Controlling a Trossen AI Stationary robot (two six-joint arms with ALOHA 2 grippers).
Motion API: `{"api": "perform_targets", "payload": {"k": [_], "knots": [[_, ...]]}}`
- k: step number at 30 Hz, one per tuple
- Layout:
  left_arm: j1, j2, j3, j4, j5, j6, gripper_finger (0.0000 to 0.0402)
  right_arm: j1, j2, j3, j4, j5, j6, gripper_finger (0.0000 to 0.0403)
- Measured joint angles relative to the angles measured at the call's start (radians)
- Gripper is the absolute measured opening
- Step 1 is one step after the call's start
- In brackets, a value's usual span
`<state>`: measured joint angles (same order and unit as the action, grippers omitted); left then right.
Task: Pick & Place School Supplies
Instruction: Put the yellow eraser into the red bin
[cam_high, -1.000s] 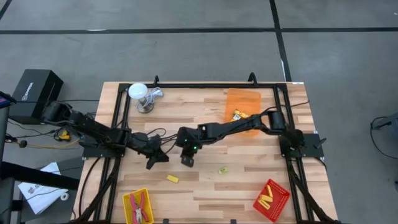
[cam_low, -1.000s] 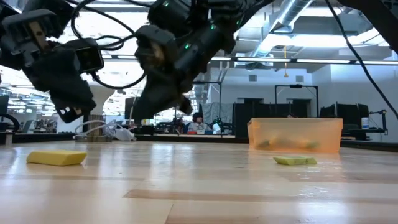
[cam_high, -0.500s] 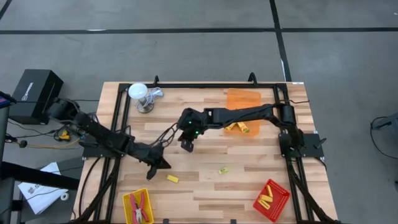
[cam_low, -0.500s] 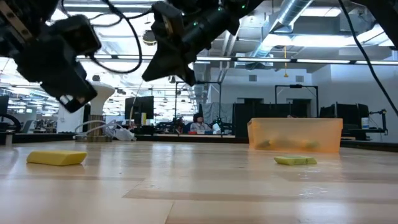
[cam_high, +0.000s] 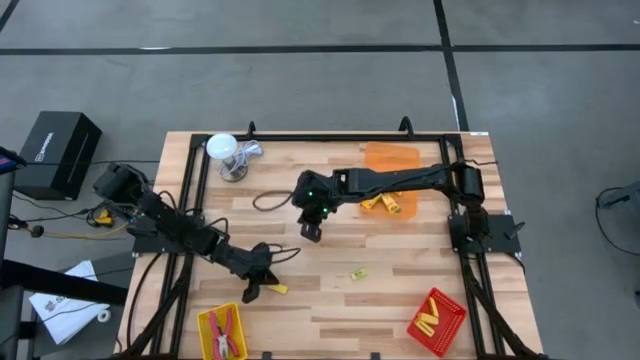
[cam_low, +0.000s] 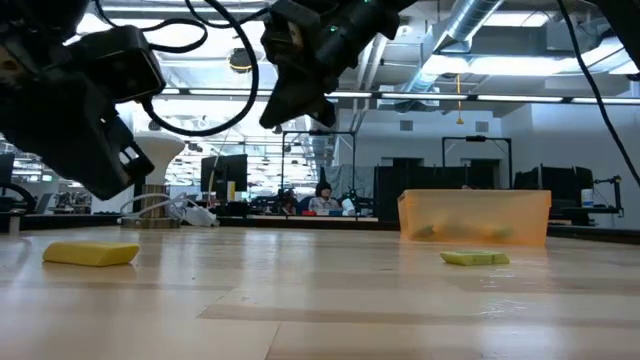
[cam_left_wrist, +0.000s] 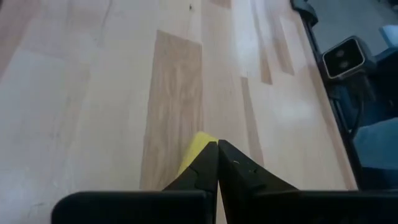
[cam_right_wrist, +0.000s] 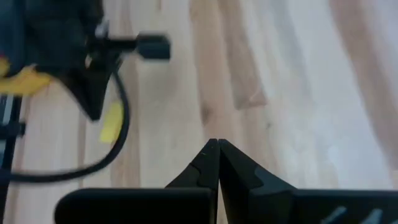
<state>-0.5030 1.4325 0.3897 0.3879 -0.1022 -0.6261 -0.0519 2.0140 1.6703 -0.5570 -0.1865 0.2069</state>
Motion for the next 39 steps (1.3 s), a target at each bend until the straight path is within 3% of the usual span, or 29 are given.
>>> {"api": "perform_targets", "payload": {"k": [10,18,32,39], "knots": [[-0.001,0.014,0.000,-0.004,-0.095,-0.006,0.0000,0.006,0.000,0.000,0.035,-0.041,0.004,0.0000],[-0.012,0.084,0.000,0.010,-0.021,-0.006,0.0001,0.006,0.000,0.000,0.043,-0.048,0.015,0.0000],[-0.018,0.093,0.000,0.024,-0.016,-0.005,0.0001,0.009,0.000,0.000,0.076,-0.052,0.021,0.0000],[-0.019,0.171,0.005,0.071,0.015,-0.024,0.0001,0.008,0.000,0.000,0.078,-0.052,0.021,0.0000]]}}
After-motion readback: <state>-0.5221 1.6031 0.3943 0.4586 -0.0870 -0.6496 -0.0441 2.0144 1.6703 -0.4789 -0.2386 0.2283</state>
